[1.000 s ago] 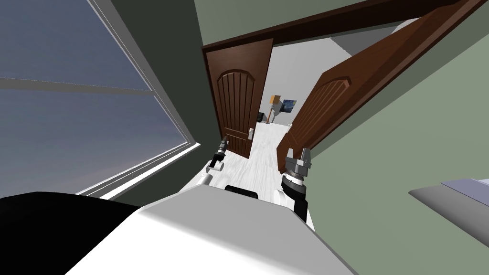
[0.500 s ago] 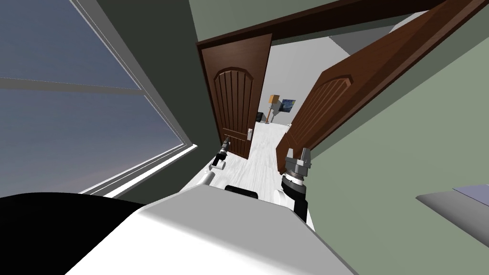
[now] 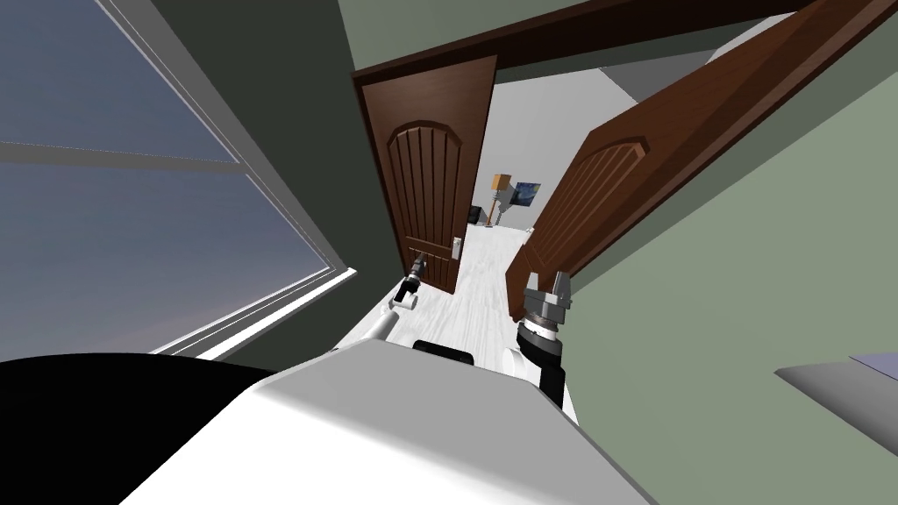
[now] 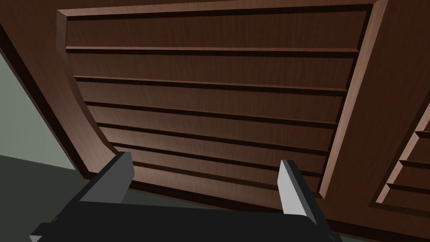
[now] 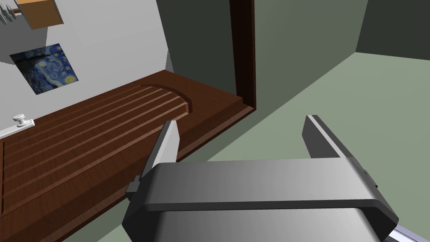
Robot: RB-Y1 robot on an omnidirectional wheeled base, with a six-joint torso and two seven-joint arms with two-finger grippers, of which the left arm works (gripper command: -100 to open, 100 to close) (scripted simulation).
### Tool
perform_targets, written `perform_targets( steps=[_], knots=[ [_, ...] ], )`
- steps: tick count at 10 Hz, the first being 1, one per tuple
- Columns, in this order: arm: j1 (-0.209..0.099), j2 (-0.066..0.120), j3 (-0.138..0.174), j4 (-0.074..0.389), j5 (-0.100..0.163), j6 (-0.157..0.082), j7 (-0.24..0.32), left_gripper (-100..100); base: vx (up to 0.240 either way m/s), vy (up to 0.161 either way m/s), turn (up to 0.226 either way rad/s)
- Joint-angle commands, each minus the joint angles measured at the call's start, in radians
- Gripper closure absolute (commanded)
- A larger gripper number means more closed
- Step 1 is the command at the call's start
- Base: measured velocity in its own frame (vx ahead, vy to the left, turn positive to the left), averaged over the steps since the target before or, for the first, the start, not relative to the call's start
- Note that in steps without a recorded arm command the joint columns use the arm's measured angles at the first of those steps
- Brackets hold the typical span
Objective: Push the door open
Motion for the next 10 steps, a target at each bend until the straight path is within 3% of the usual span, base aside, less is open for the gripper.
perform_targets(
  steps=[1,3,4,10],
  knots=[
    [-0.015,-0.002,-0.001,0.036,0.002,-0.005,0.0,-100,0.069,-0.015,-0.014],
    [-0.058,-0.004,-0.005,0.096,0.008,-0.01,0.001,-100,0.068,-0.009,-0.029],
    [-0.058,-0.004,-0.005,0.107,0.008,-0.01,0.001,-100,0.053,0.0,-0.015],
    [-0.175,-0.015,-0.017,0.303,0.024,-0.023,0.004,-100,0.092,-0.011,-0.034]
  ],
)
